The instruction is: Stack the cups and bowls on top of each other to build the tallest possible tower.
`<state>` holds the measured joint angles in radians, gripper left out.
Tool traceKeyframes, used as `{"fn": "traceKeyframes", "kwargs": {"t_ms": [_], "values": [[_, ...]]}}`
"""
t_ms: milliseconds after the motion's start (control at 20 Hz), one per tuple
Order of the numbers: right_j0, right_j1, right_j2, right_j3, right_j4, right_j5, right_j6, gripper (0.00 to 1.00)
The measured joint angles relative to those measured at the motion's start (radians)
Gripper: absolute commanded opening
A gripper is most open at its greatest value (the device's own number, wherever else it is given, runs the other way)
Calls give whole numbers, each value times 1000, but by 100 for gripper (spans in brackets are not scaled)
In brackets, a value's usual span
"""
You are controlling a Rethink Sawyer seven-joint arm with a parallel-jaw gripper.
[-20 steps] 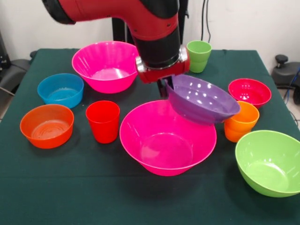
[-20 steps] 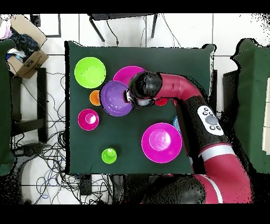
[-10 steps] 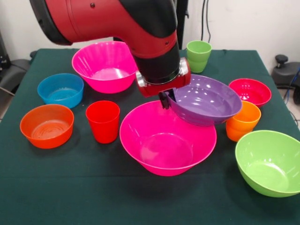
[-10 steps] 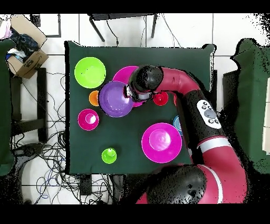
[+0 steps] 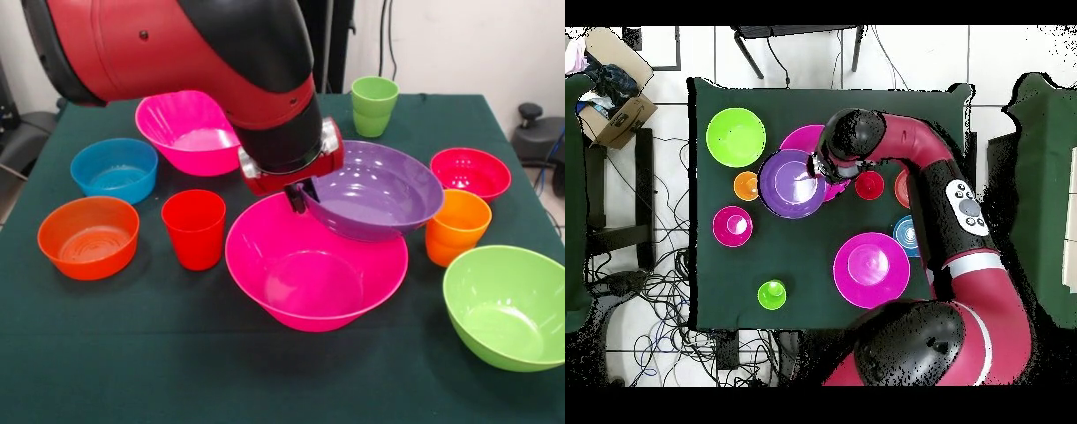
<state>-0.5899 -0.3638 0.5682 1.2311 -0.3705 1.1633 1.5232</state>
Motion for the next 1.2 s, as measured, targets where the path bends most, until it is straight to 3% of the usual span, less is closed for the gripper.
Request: {"fn": "traceKeyframes", "kwargs": {"t_ms": [600, 1200], "values": [[-1, 18, 21, -86, -36, 66, -62, 0], [-1, 82, 34, -231, -107, 82, -138, 0]]}}
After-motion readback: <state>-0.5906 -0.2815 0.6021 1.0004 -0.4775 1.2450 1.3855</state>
